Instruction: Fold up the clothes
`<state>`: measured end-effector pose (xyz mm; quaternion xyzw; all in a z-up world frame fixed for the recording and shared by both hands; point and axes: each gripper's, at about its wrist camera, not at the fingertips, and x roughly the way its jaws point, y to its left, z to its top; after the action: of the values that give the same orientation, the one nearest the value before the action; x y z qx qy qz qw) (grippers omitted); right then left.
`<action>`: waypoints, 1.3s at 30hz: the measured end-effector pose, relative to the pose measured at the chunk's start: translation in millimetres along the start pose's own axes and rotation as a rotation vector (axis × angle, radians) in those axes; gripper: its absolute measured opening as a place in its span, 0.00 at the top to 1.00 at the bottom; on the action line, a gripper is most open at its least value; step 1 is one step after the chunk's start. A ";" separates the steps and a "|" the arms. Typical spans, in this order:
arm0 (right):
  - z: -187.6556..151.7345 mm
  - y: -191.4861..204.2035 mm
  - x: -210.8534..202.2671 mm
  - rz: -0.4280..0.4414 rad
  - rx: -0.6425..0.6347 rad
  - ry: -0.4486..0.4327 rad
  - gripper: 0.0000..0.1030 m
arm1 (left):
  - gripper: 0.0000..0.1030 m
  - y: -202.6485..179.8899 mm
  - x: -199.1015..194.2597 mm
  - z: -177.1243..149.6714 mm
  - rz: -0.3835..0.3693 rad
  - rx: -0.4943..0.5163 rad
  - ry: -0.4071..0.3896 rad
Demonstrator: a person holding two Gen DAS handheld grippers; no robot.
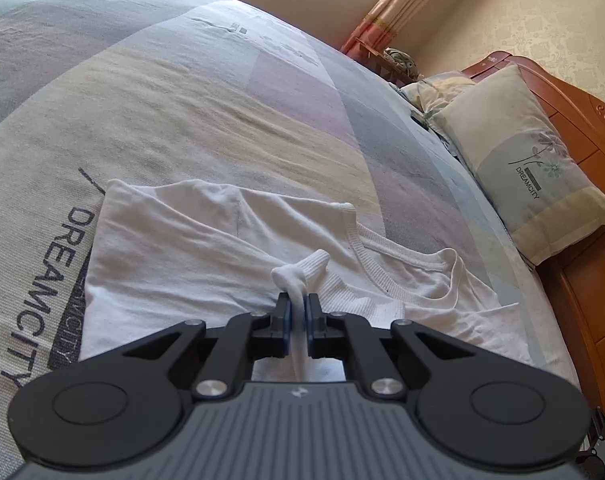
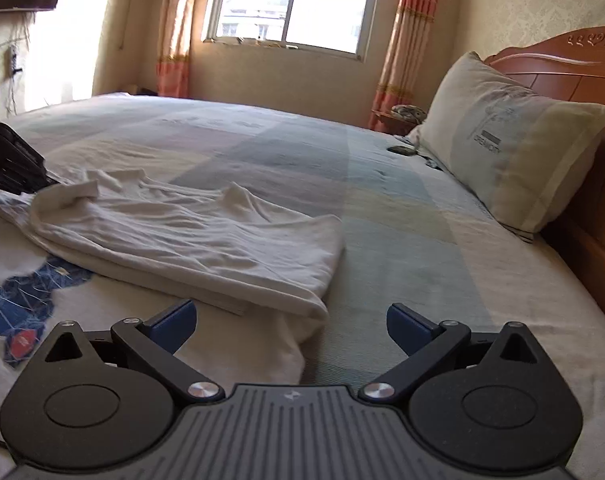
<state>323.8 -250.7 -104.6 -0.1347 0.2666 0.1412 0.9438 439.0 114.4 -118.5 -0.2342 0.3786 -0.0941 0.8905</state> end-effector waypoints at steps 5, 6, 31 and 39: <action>2.5 -11.8 31.2 -0.013 0.054 0.045 0.00 | 0.95 -13.6 -4.6 12.1 -0.004 0.040 -0.014; 4.4 -10.9 37.6 -0.041 0.053 0.049 0.00 | 0.95 -15.7 -4.7 13.4 -0.004 0.043 -0.016; 67.9 -43.3 125.9 -0.012 0.160 0.182 0.00 | 0.95 0.2 4.9 -4.7 -0.011 0.046 0.016; 49.1 -94.2 137.2 -0.207 0.220 0.222 0.00 | 0.94 -7.8 1.9 -6.4 -0.030 0.145 0.023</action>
<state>490.7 -294.8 -121.7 -0.0724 0.3677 -0.0025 0.9271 435.8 104.7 -119.8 -0.1738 0.3774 -0.1373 0.8992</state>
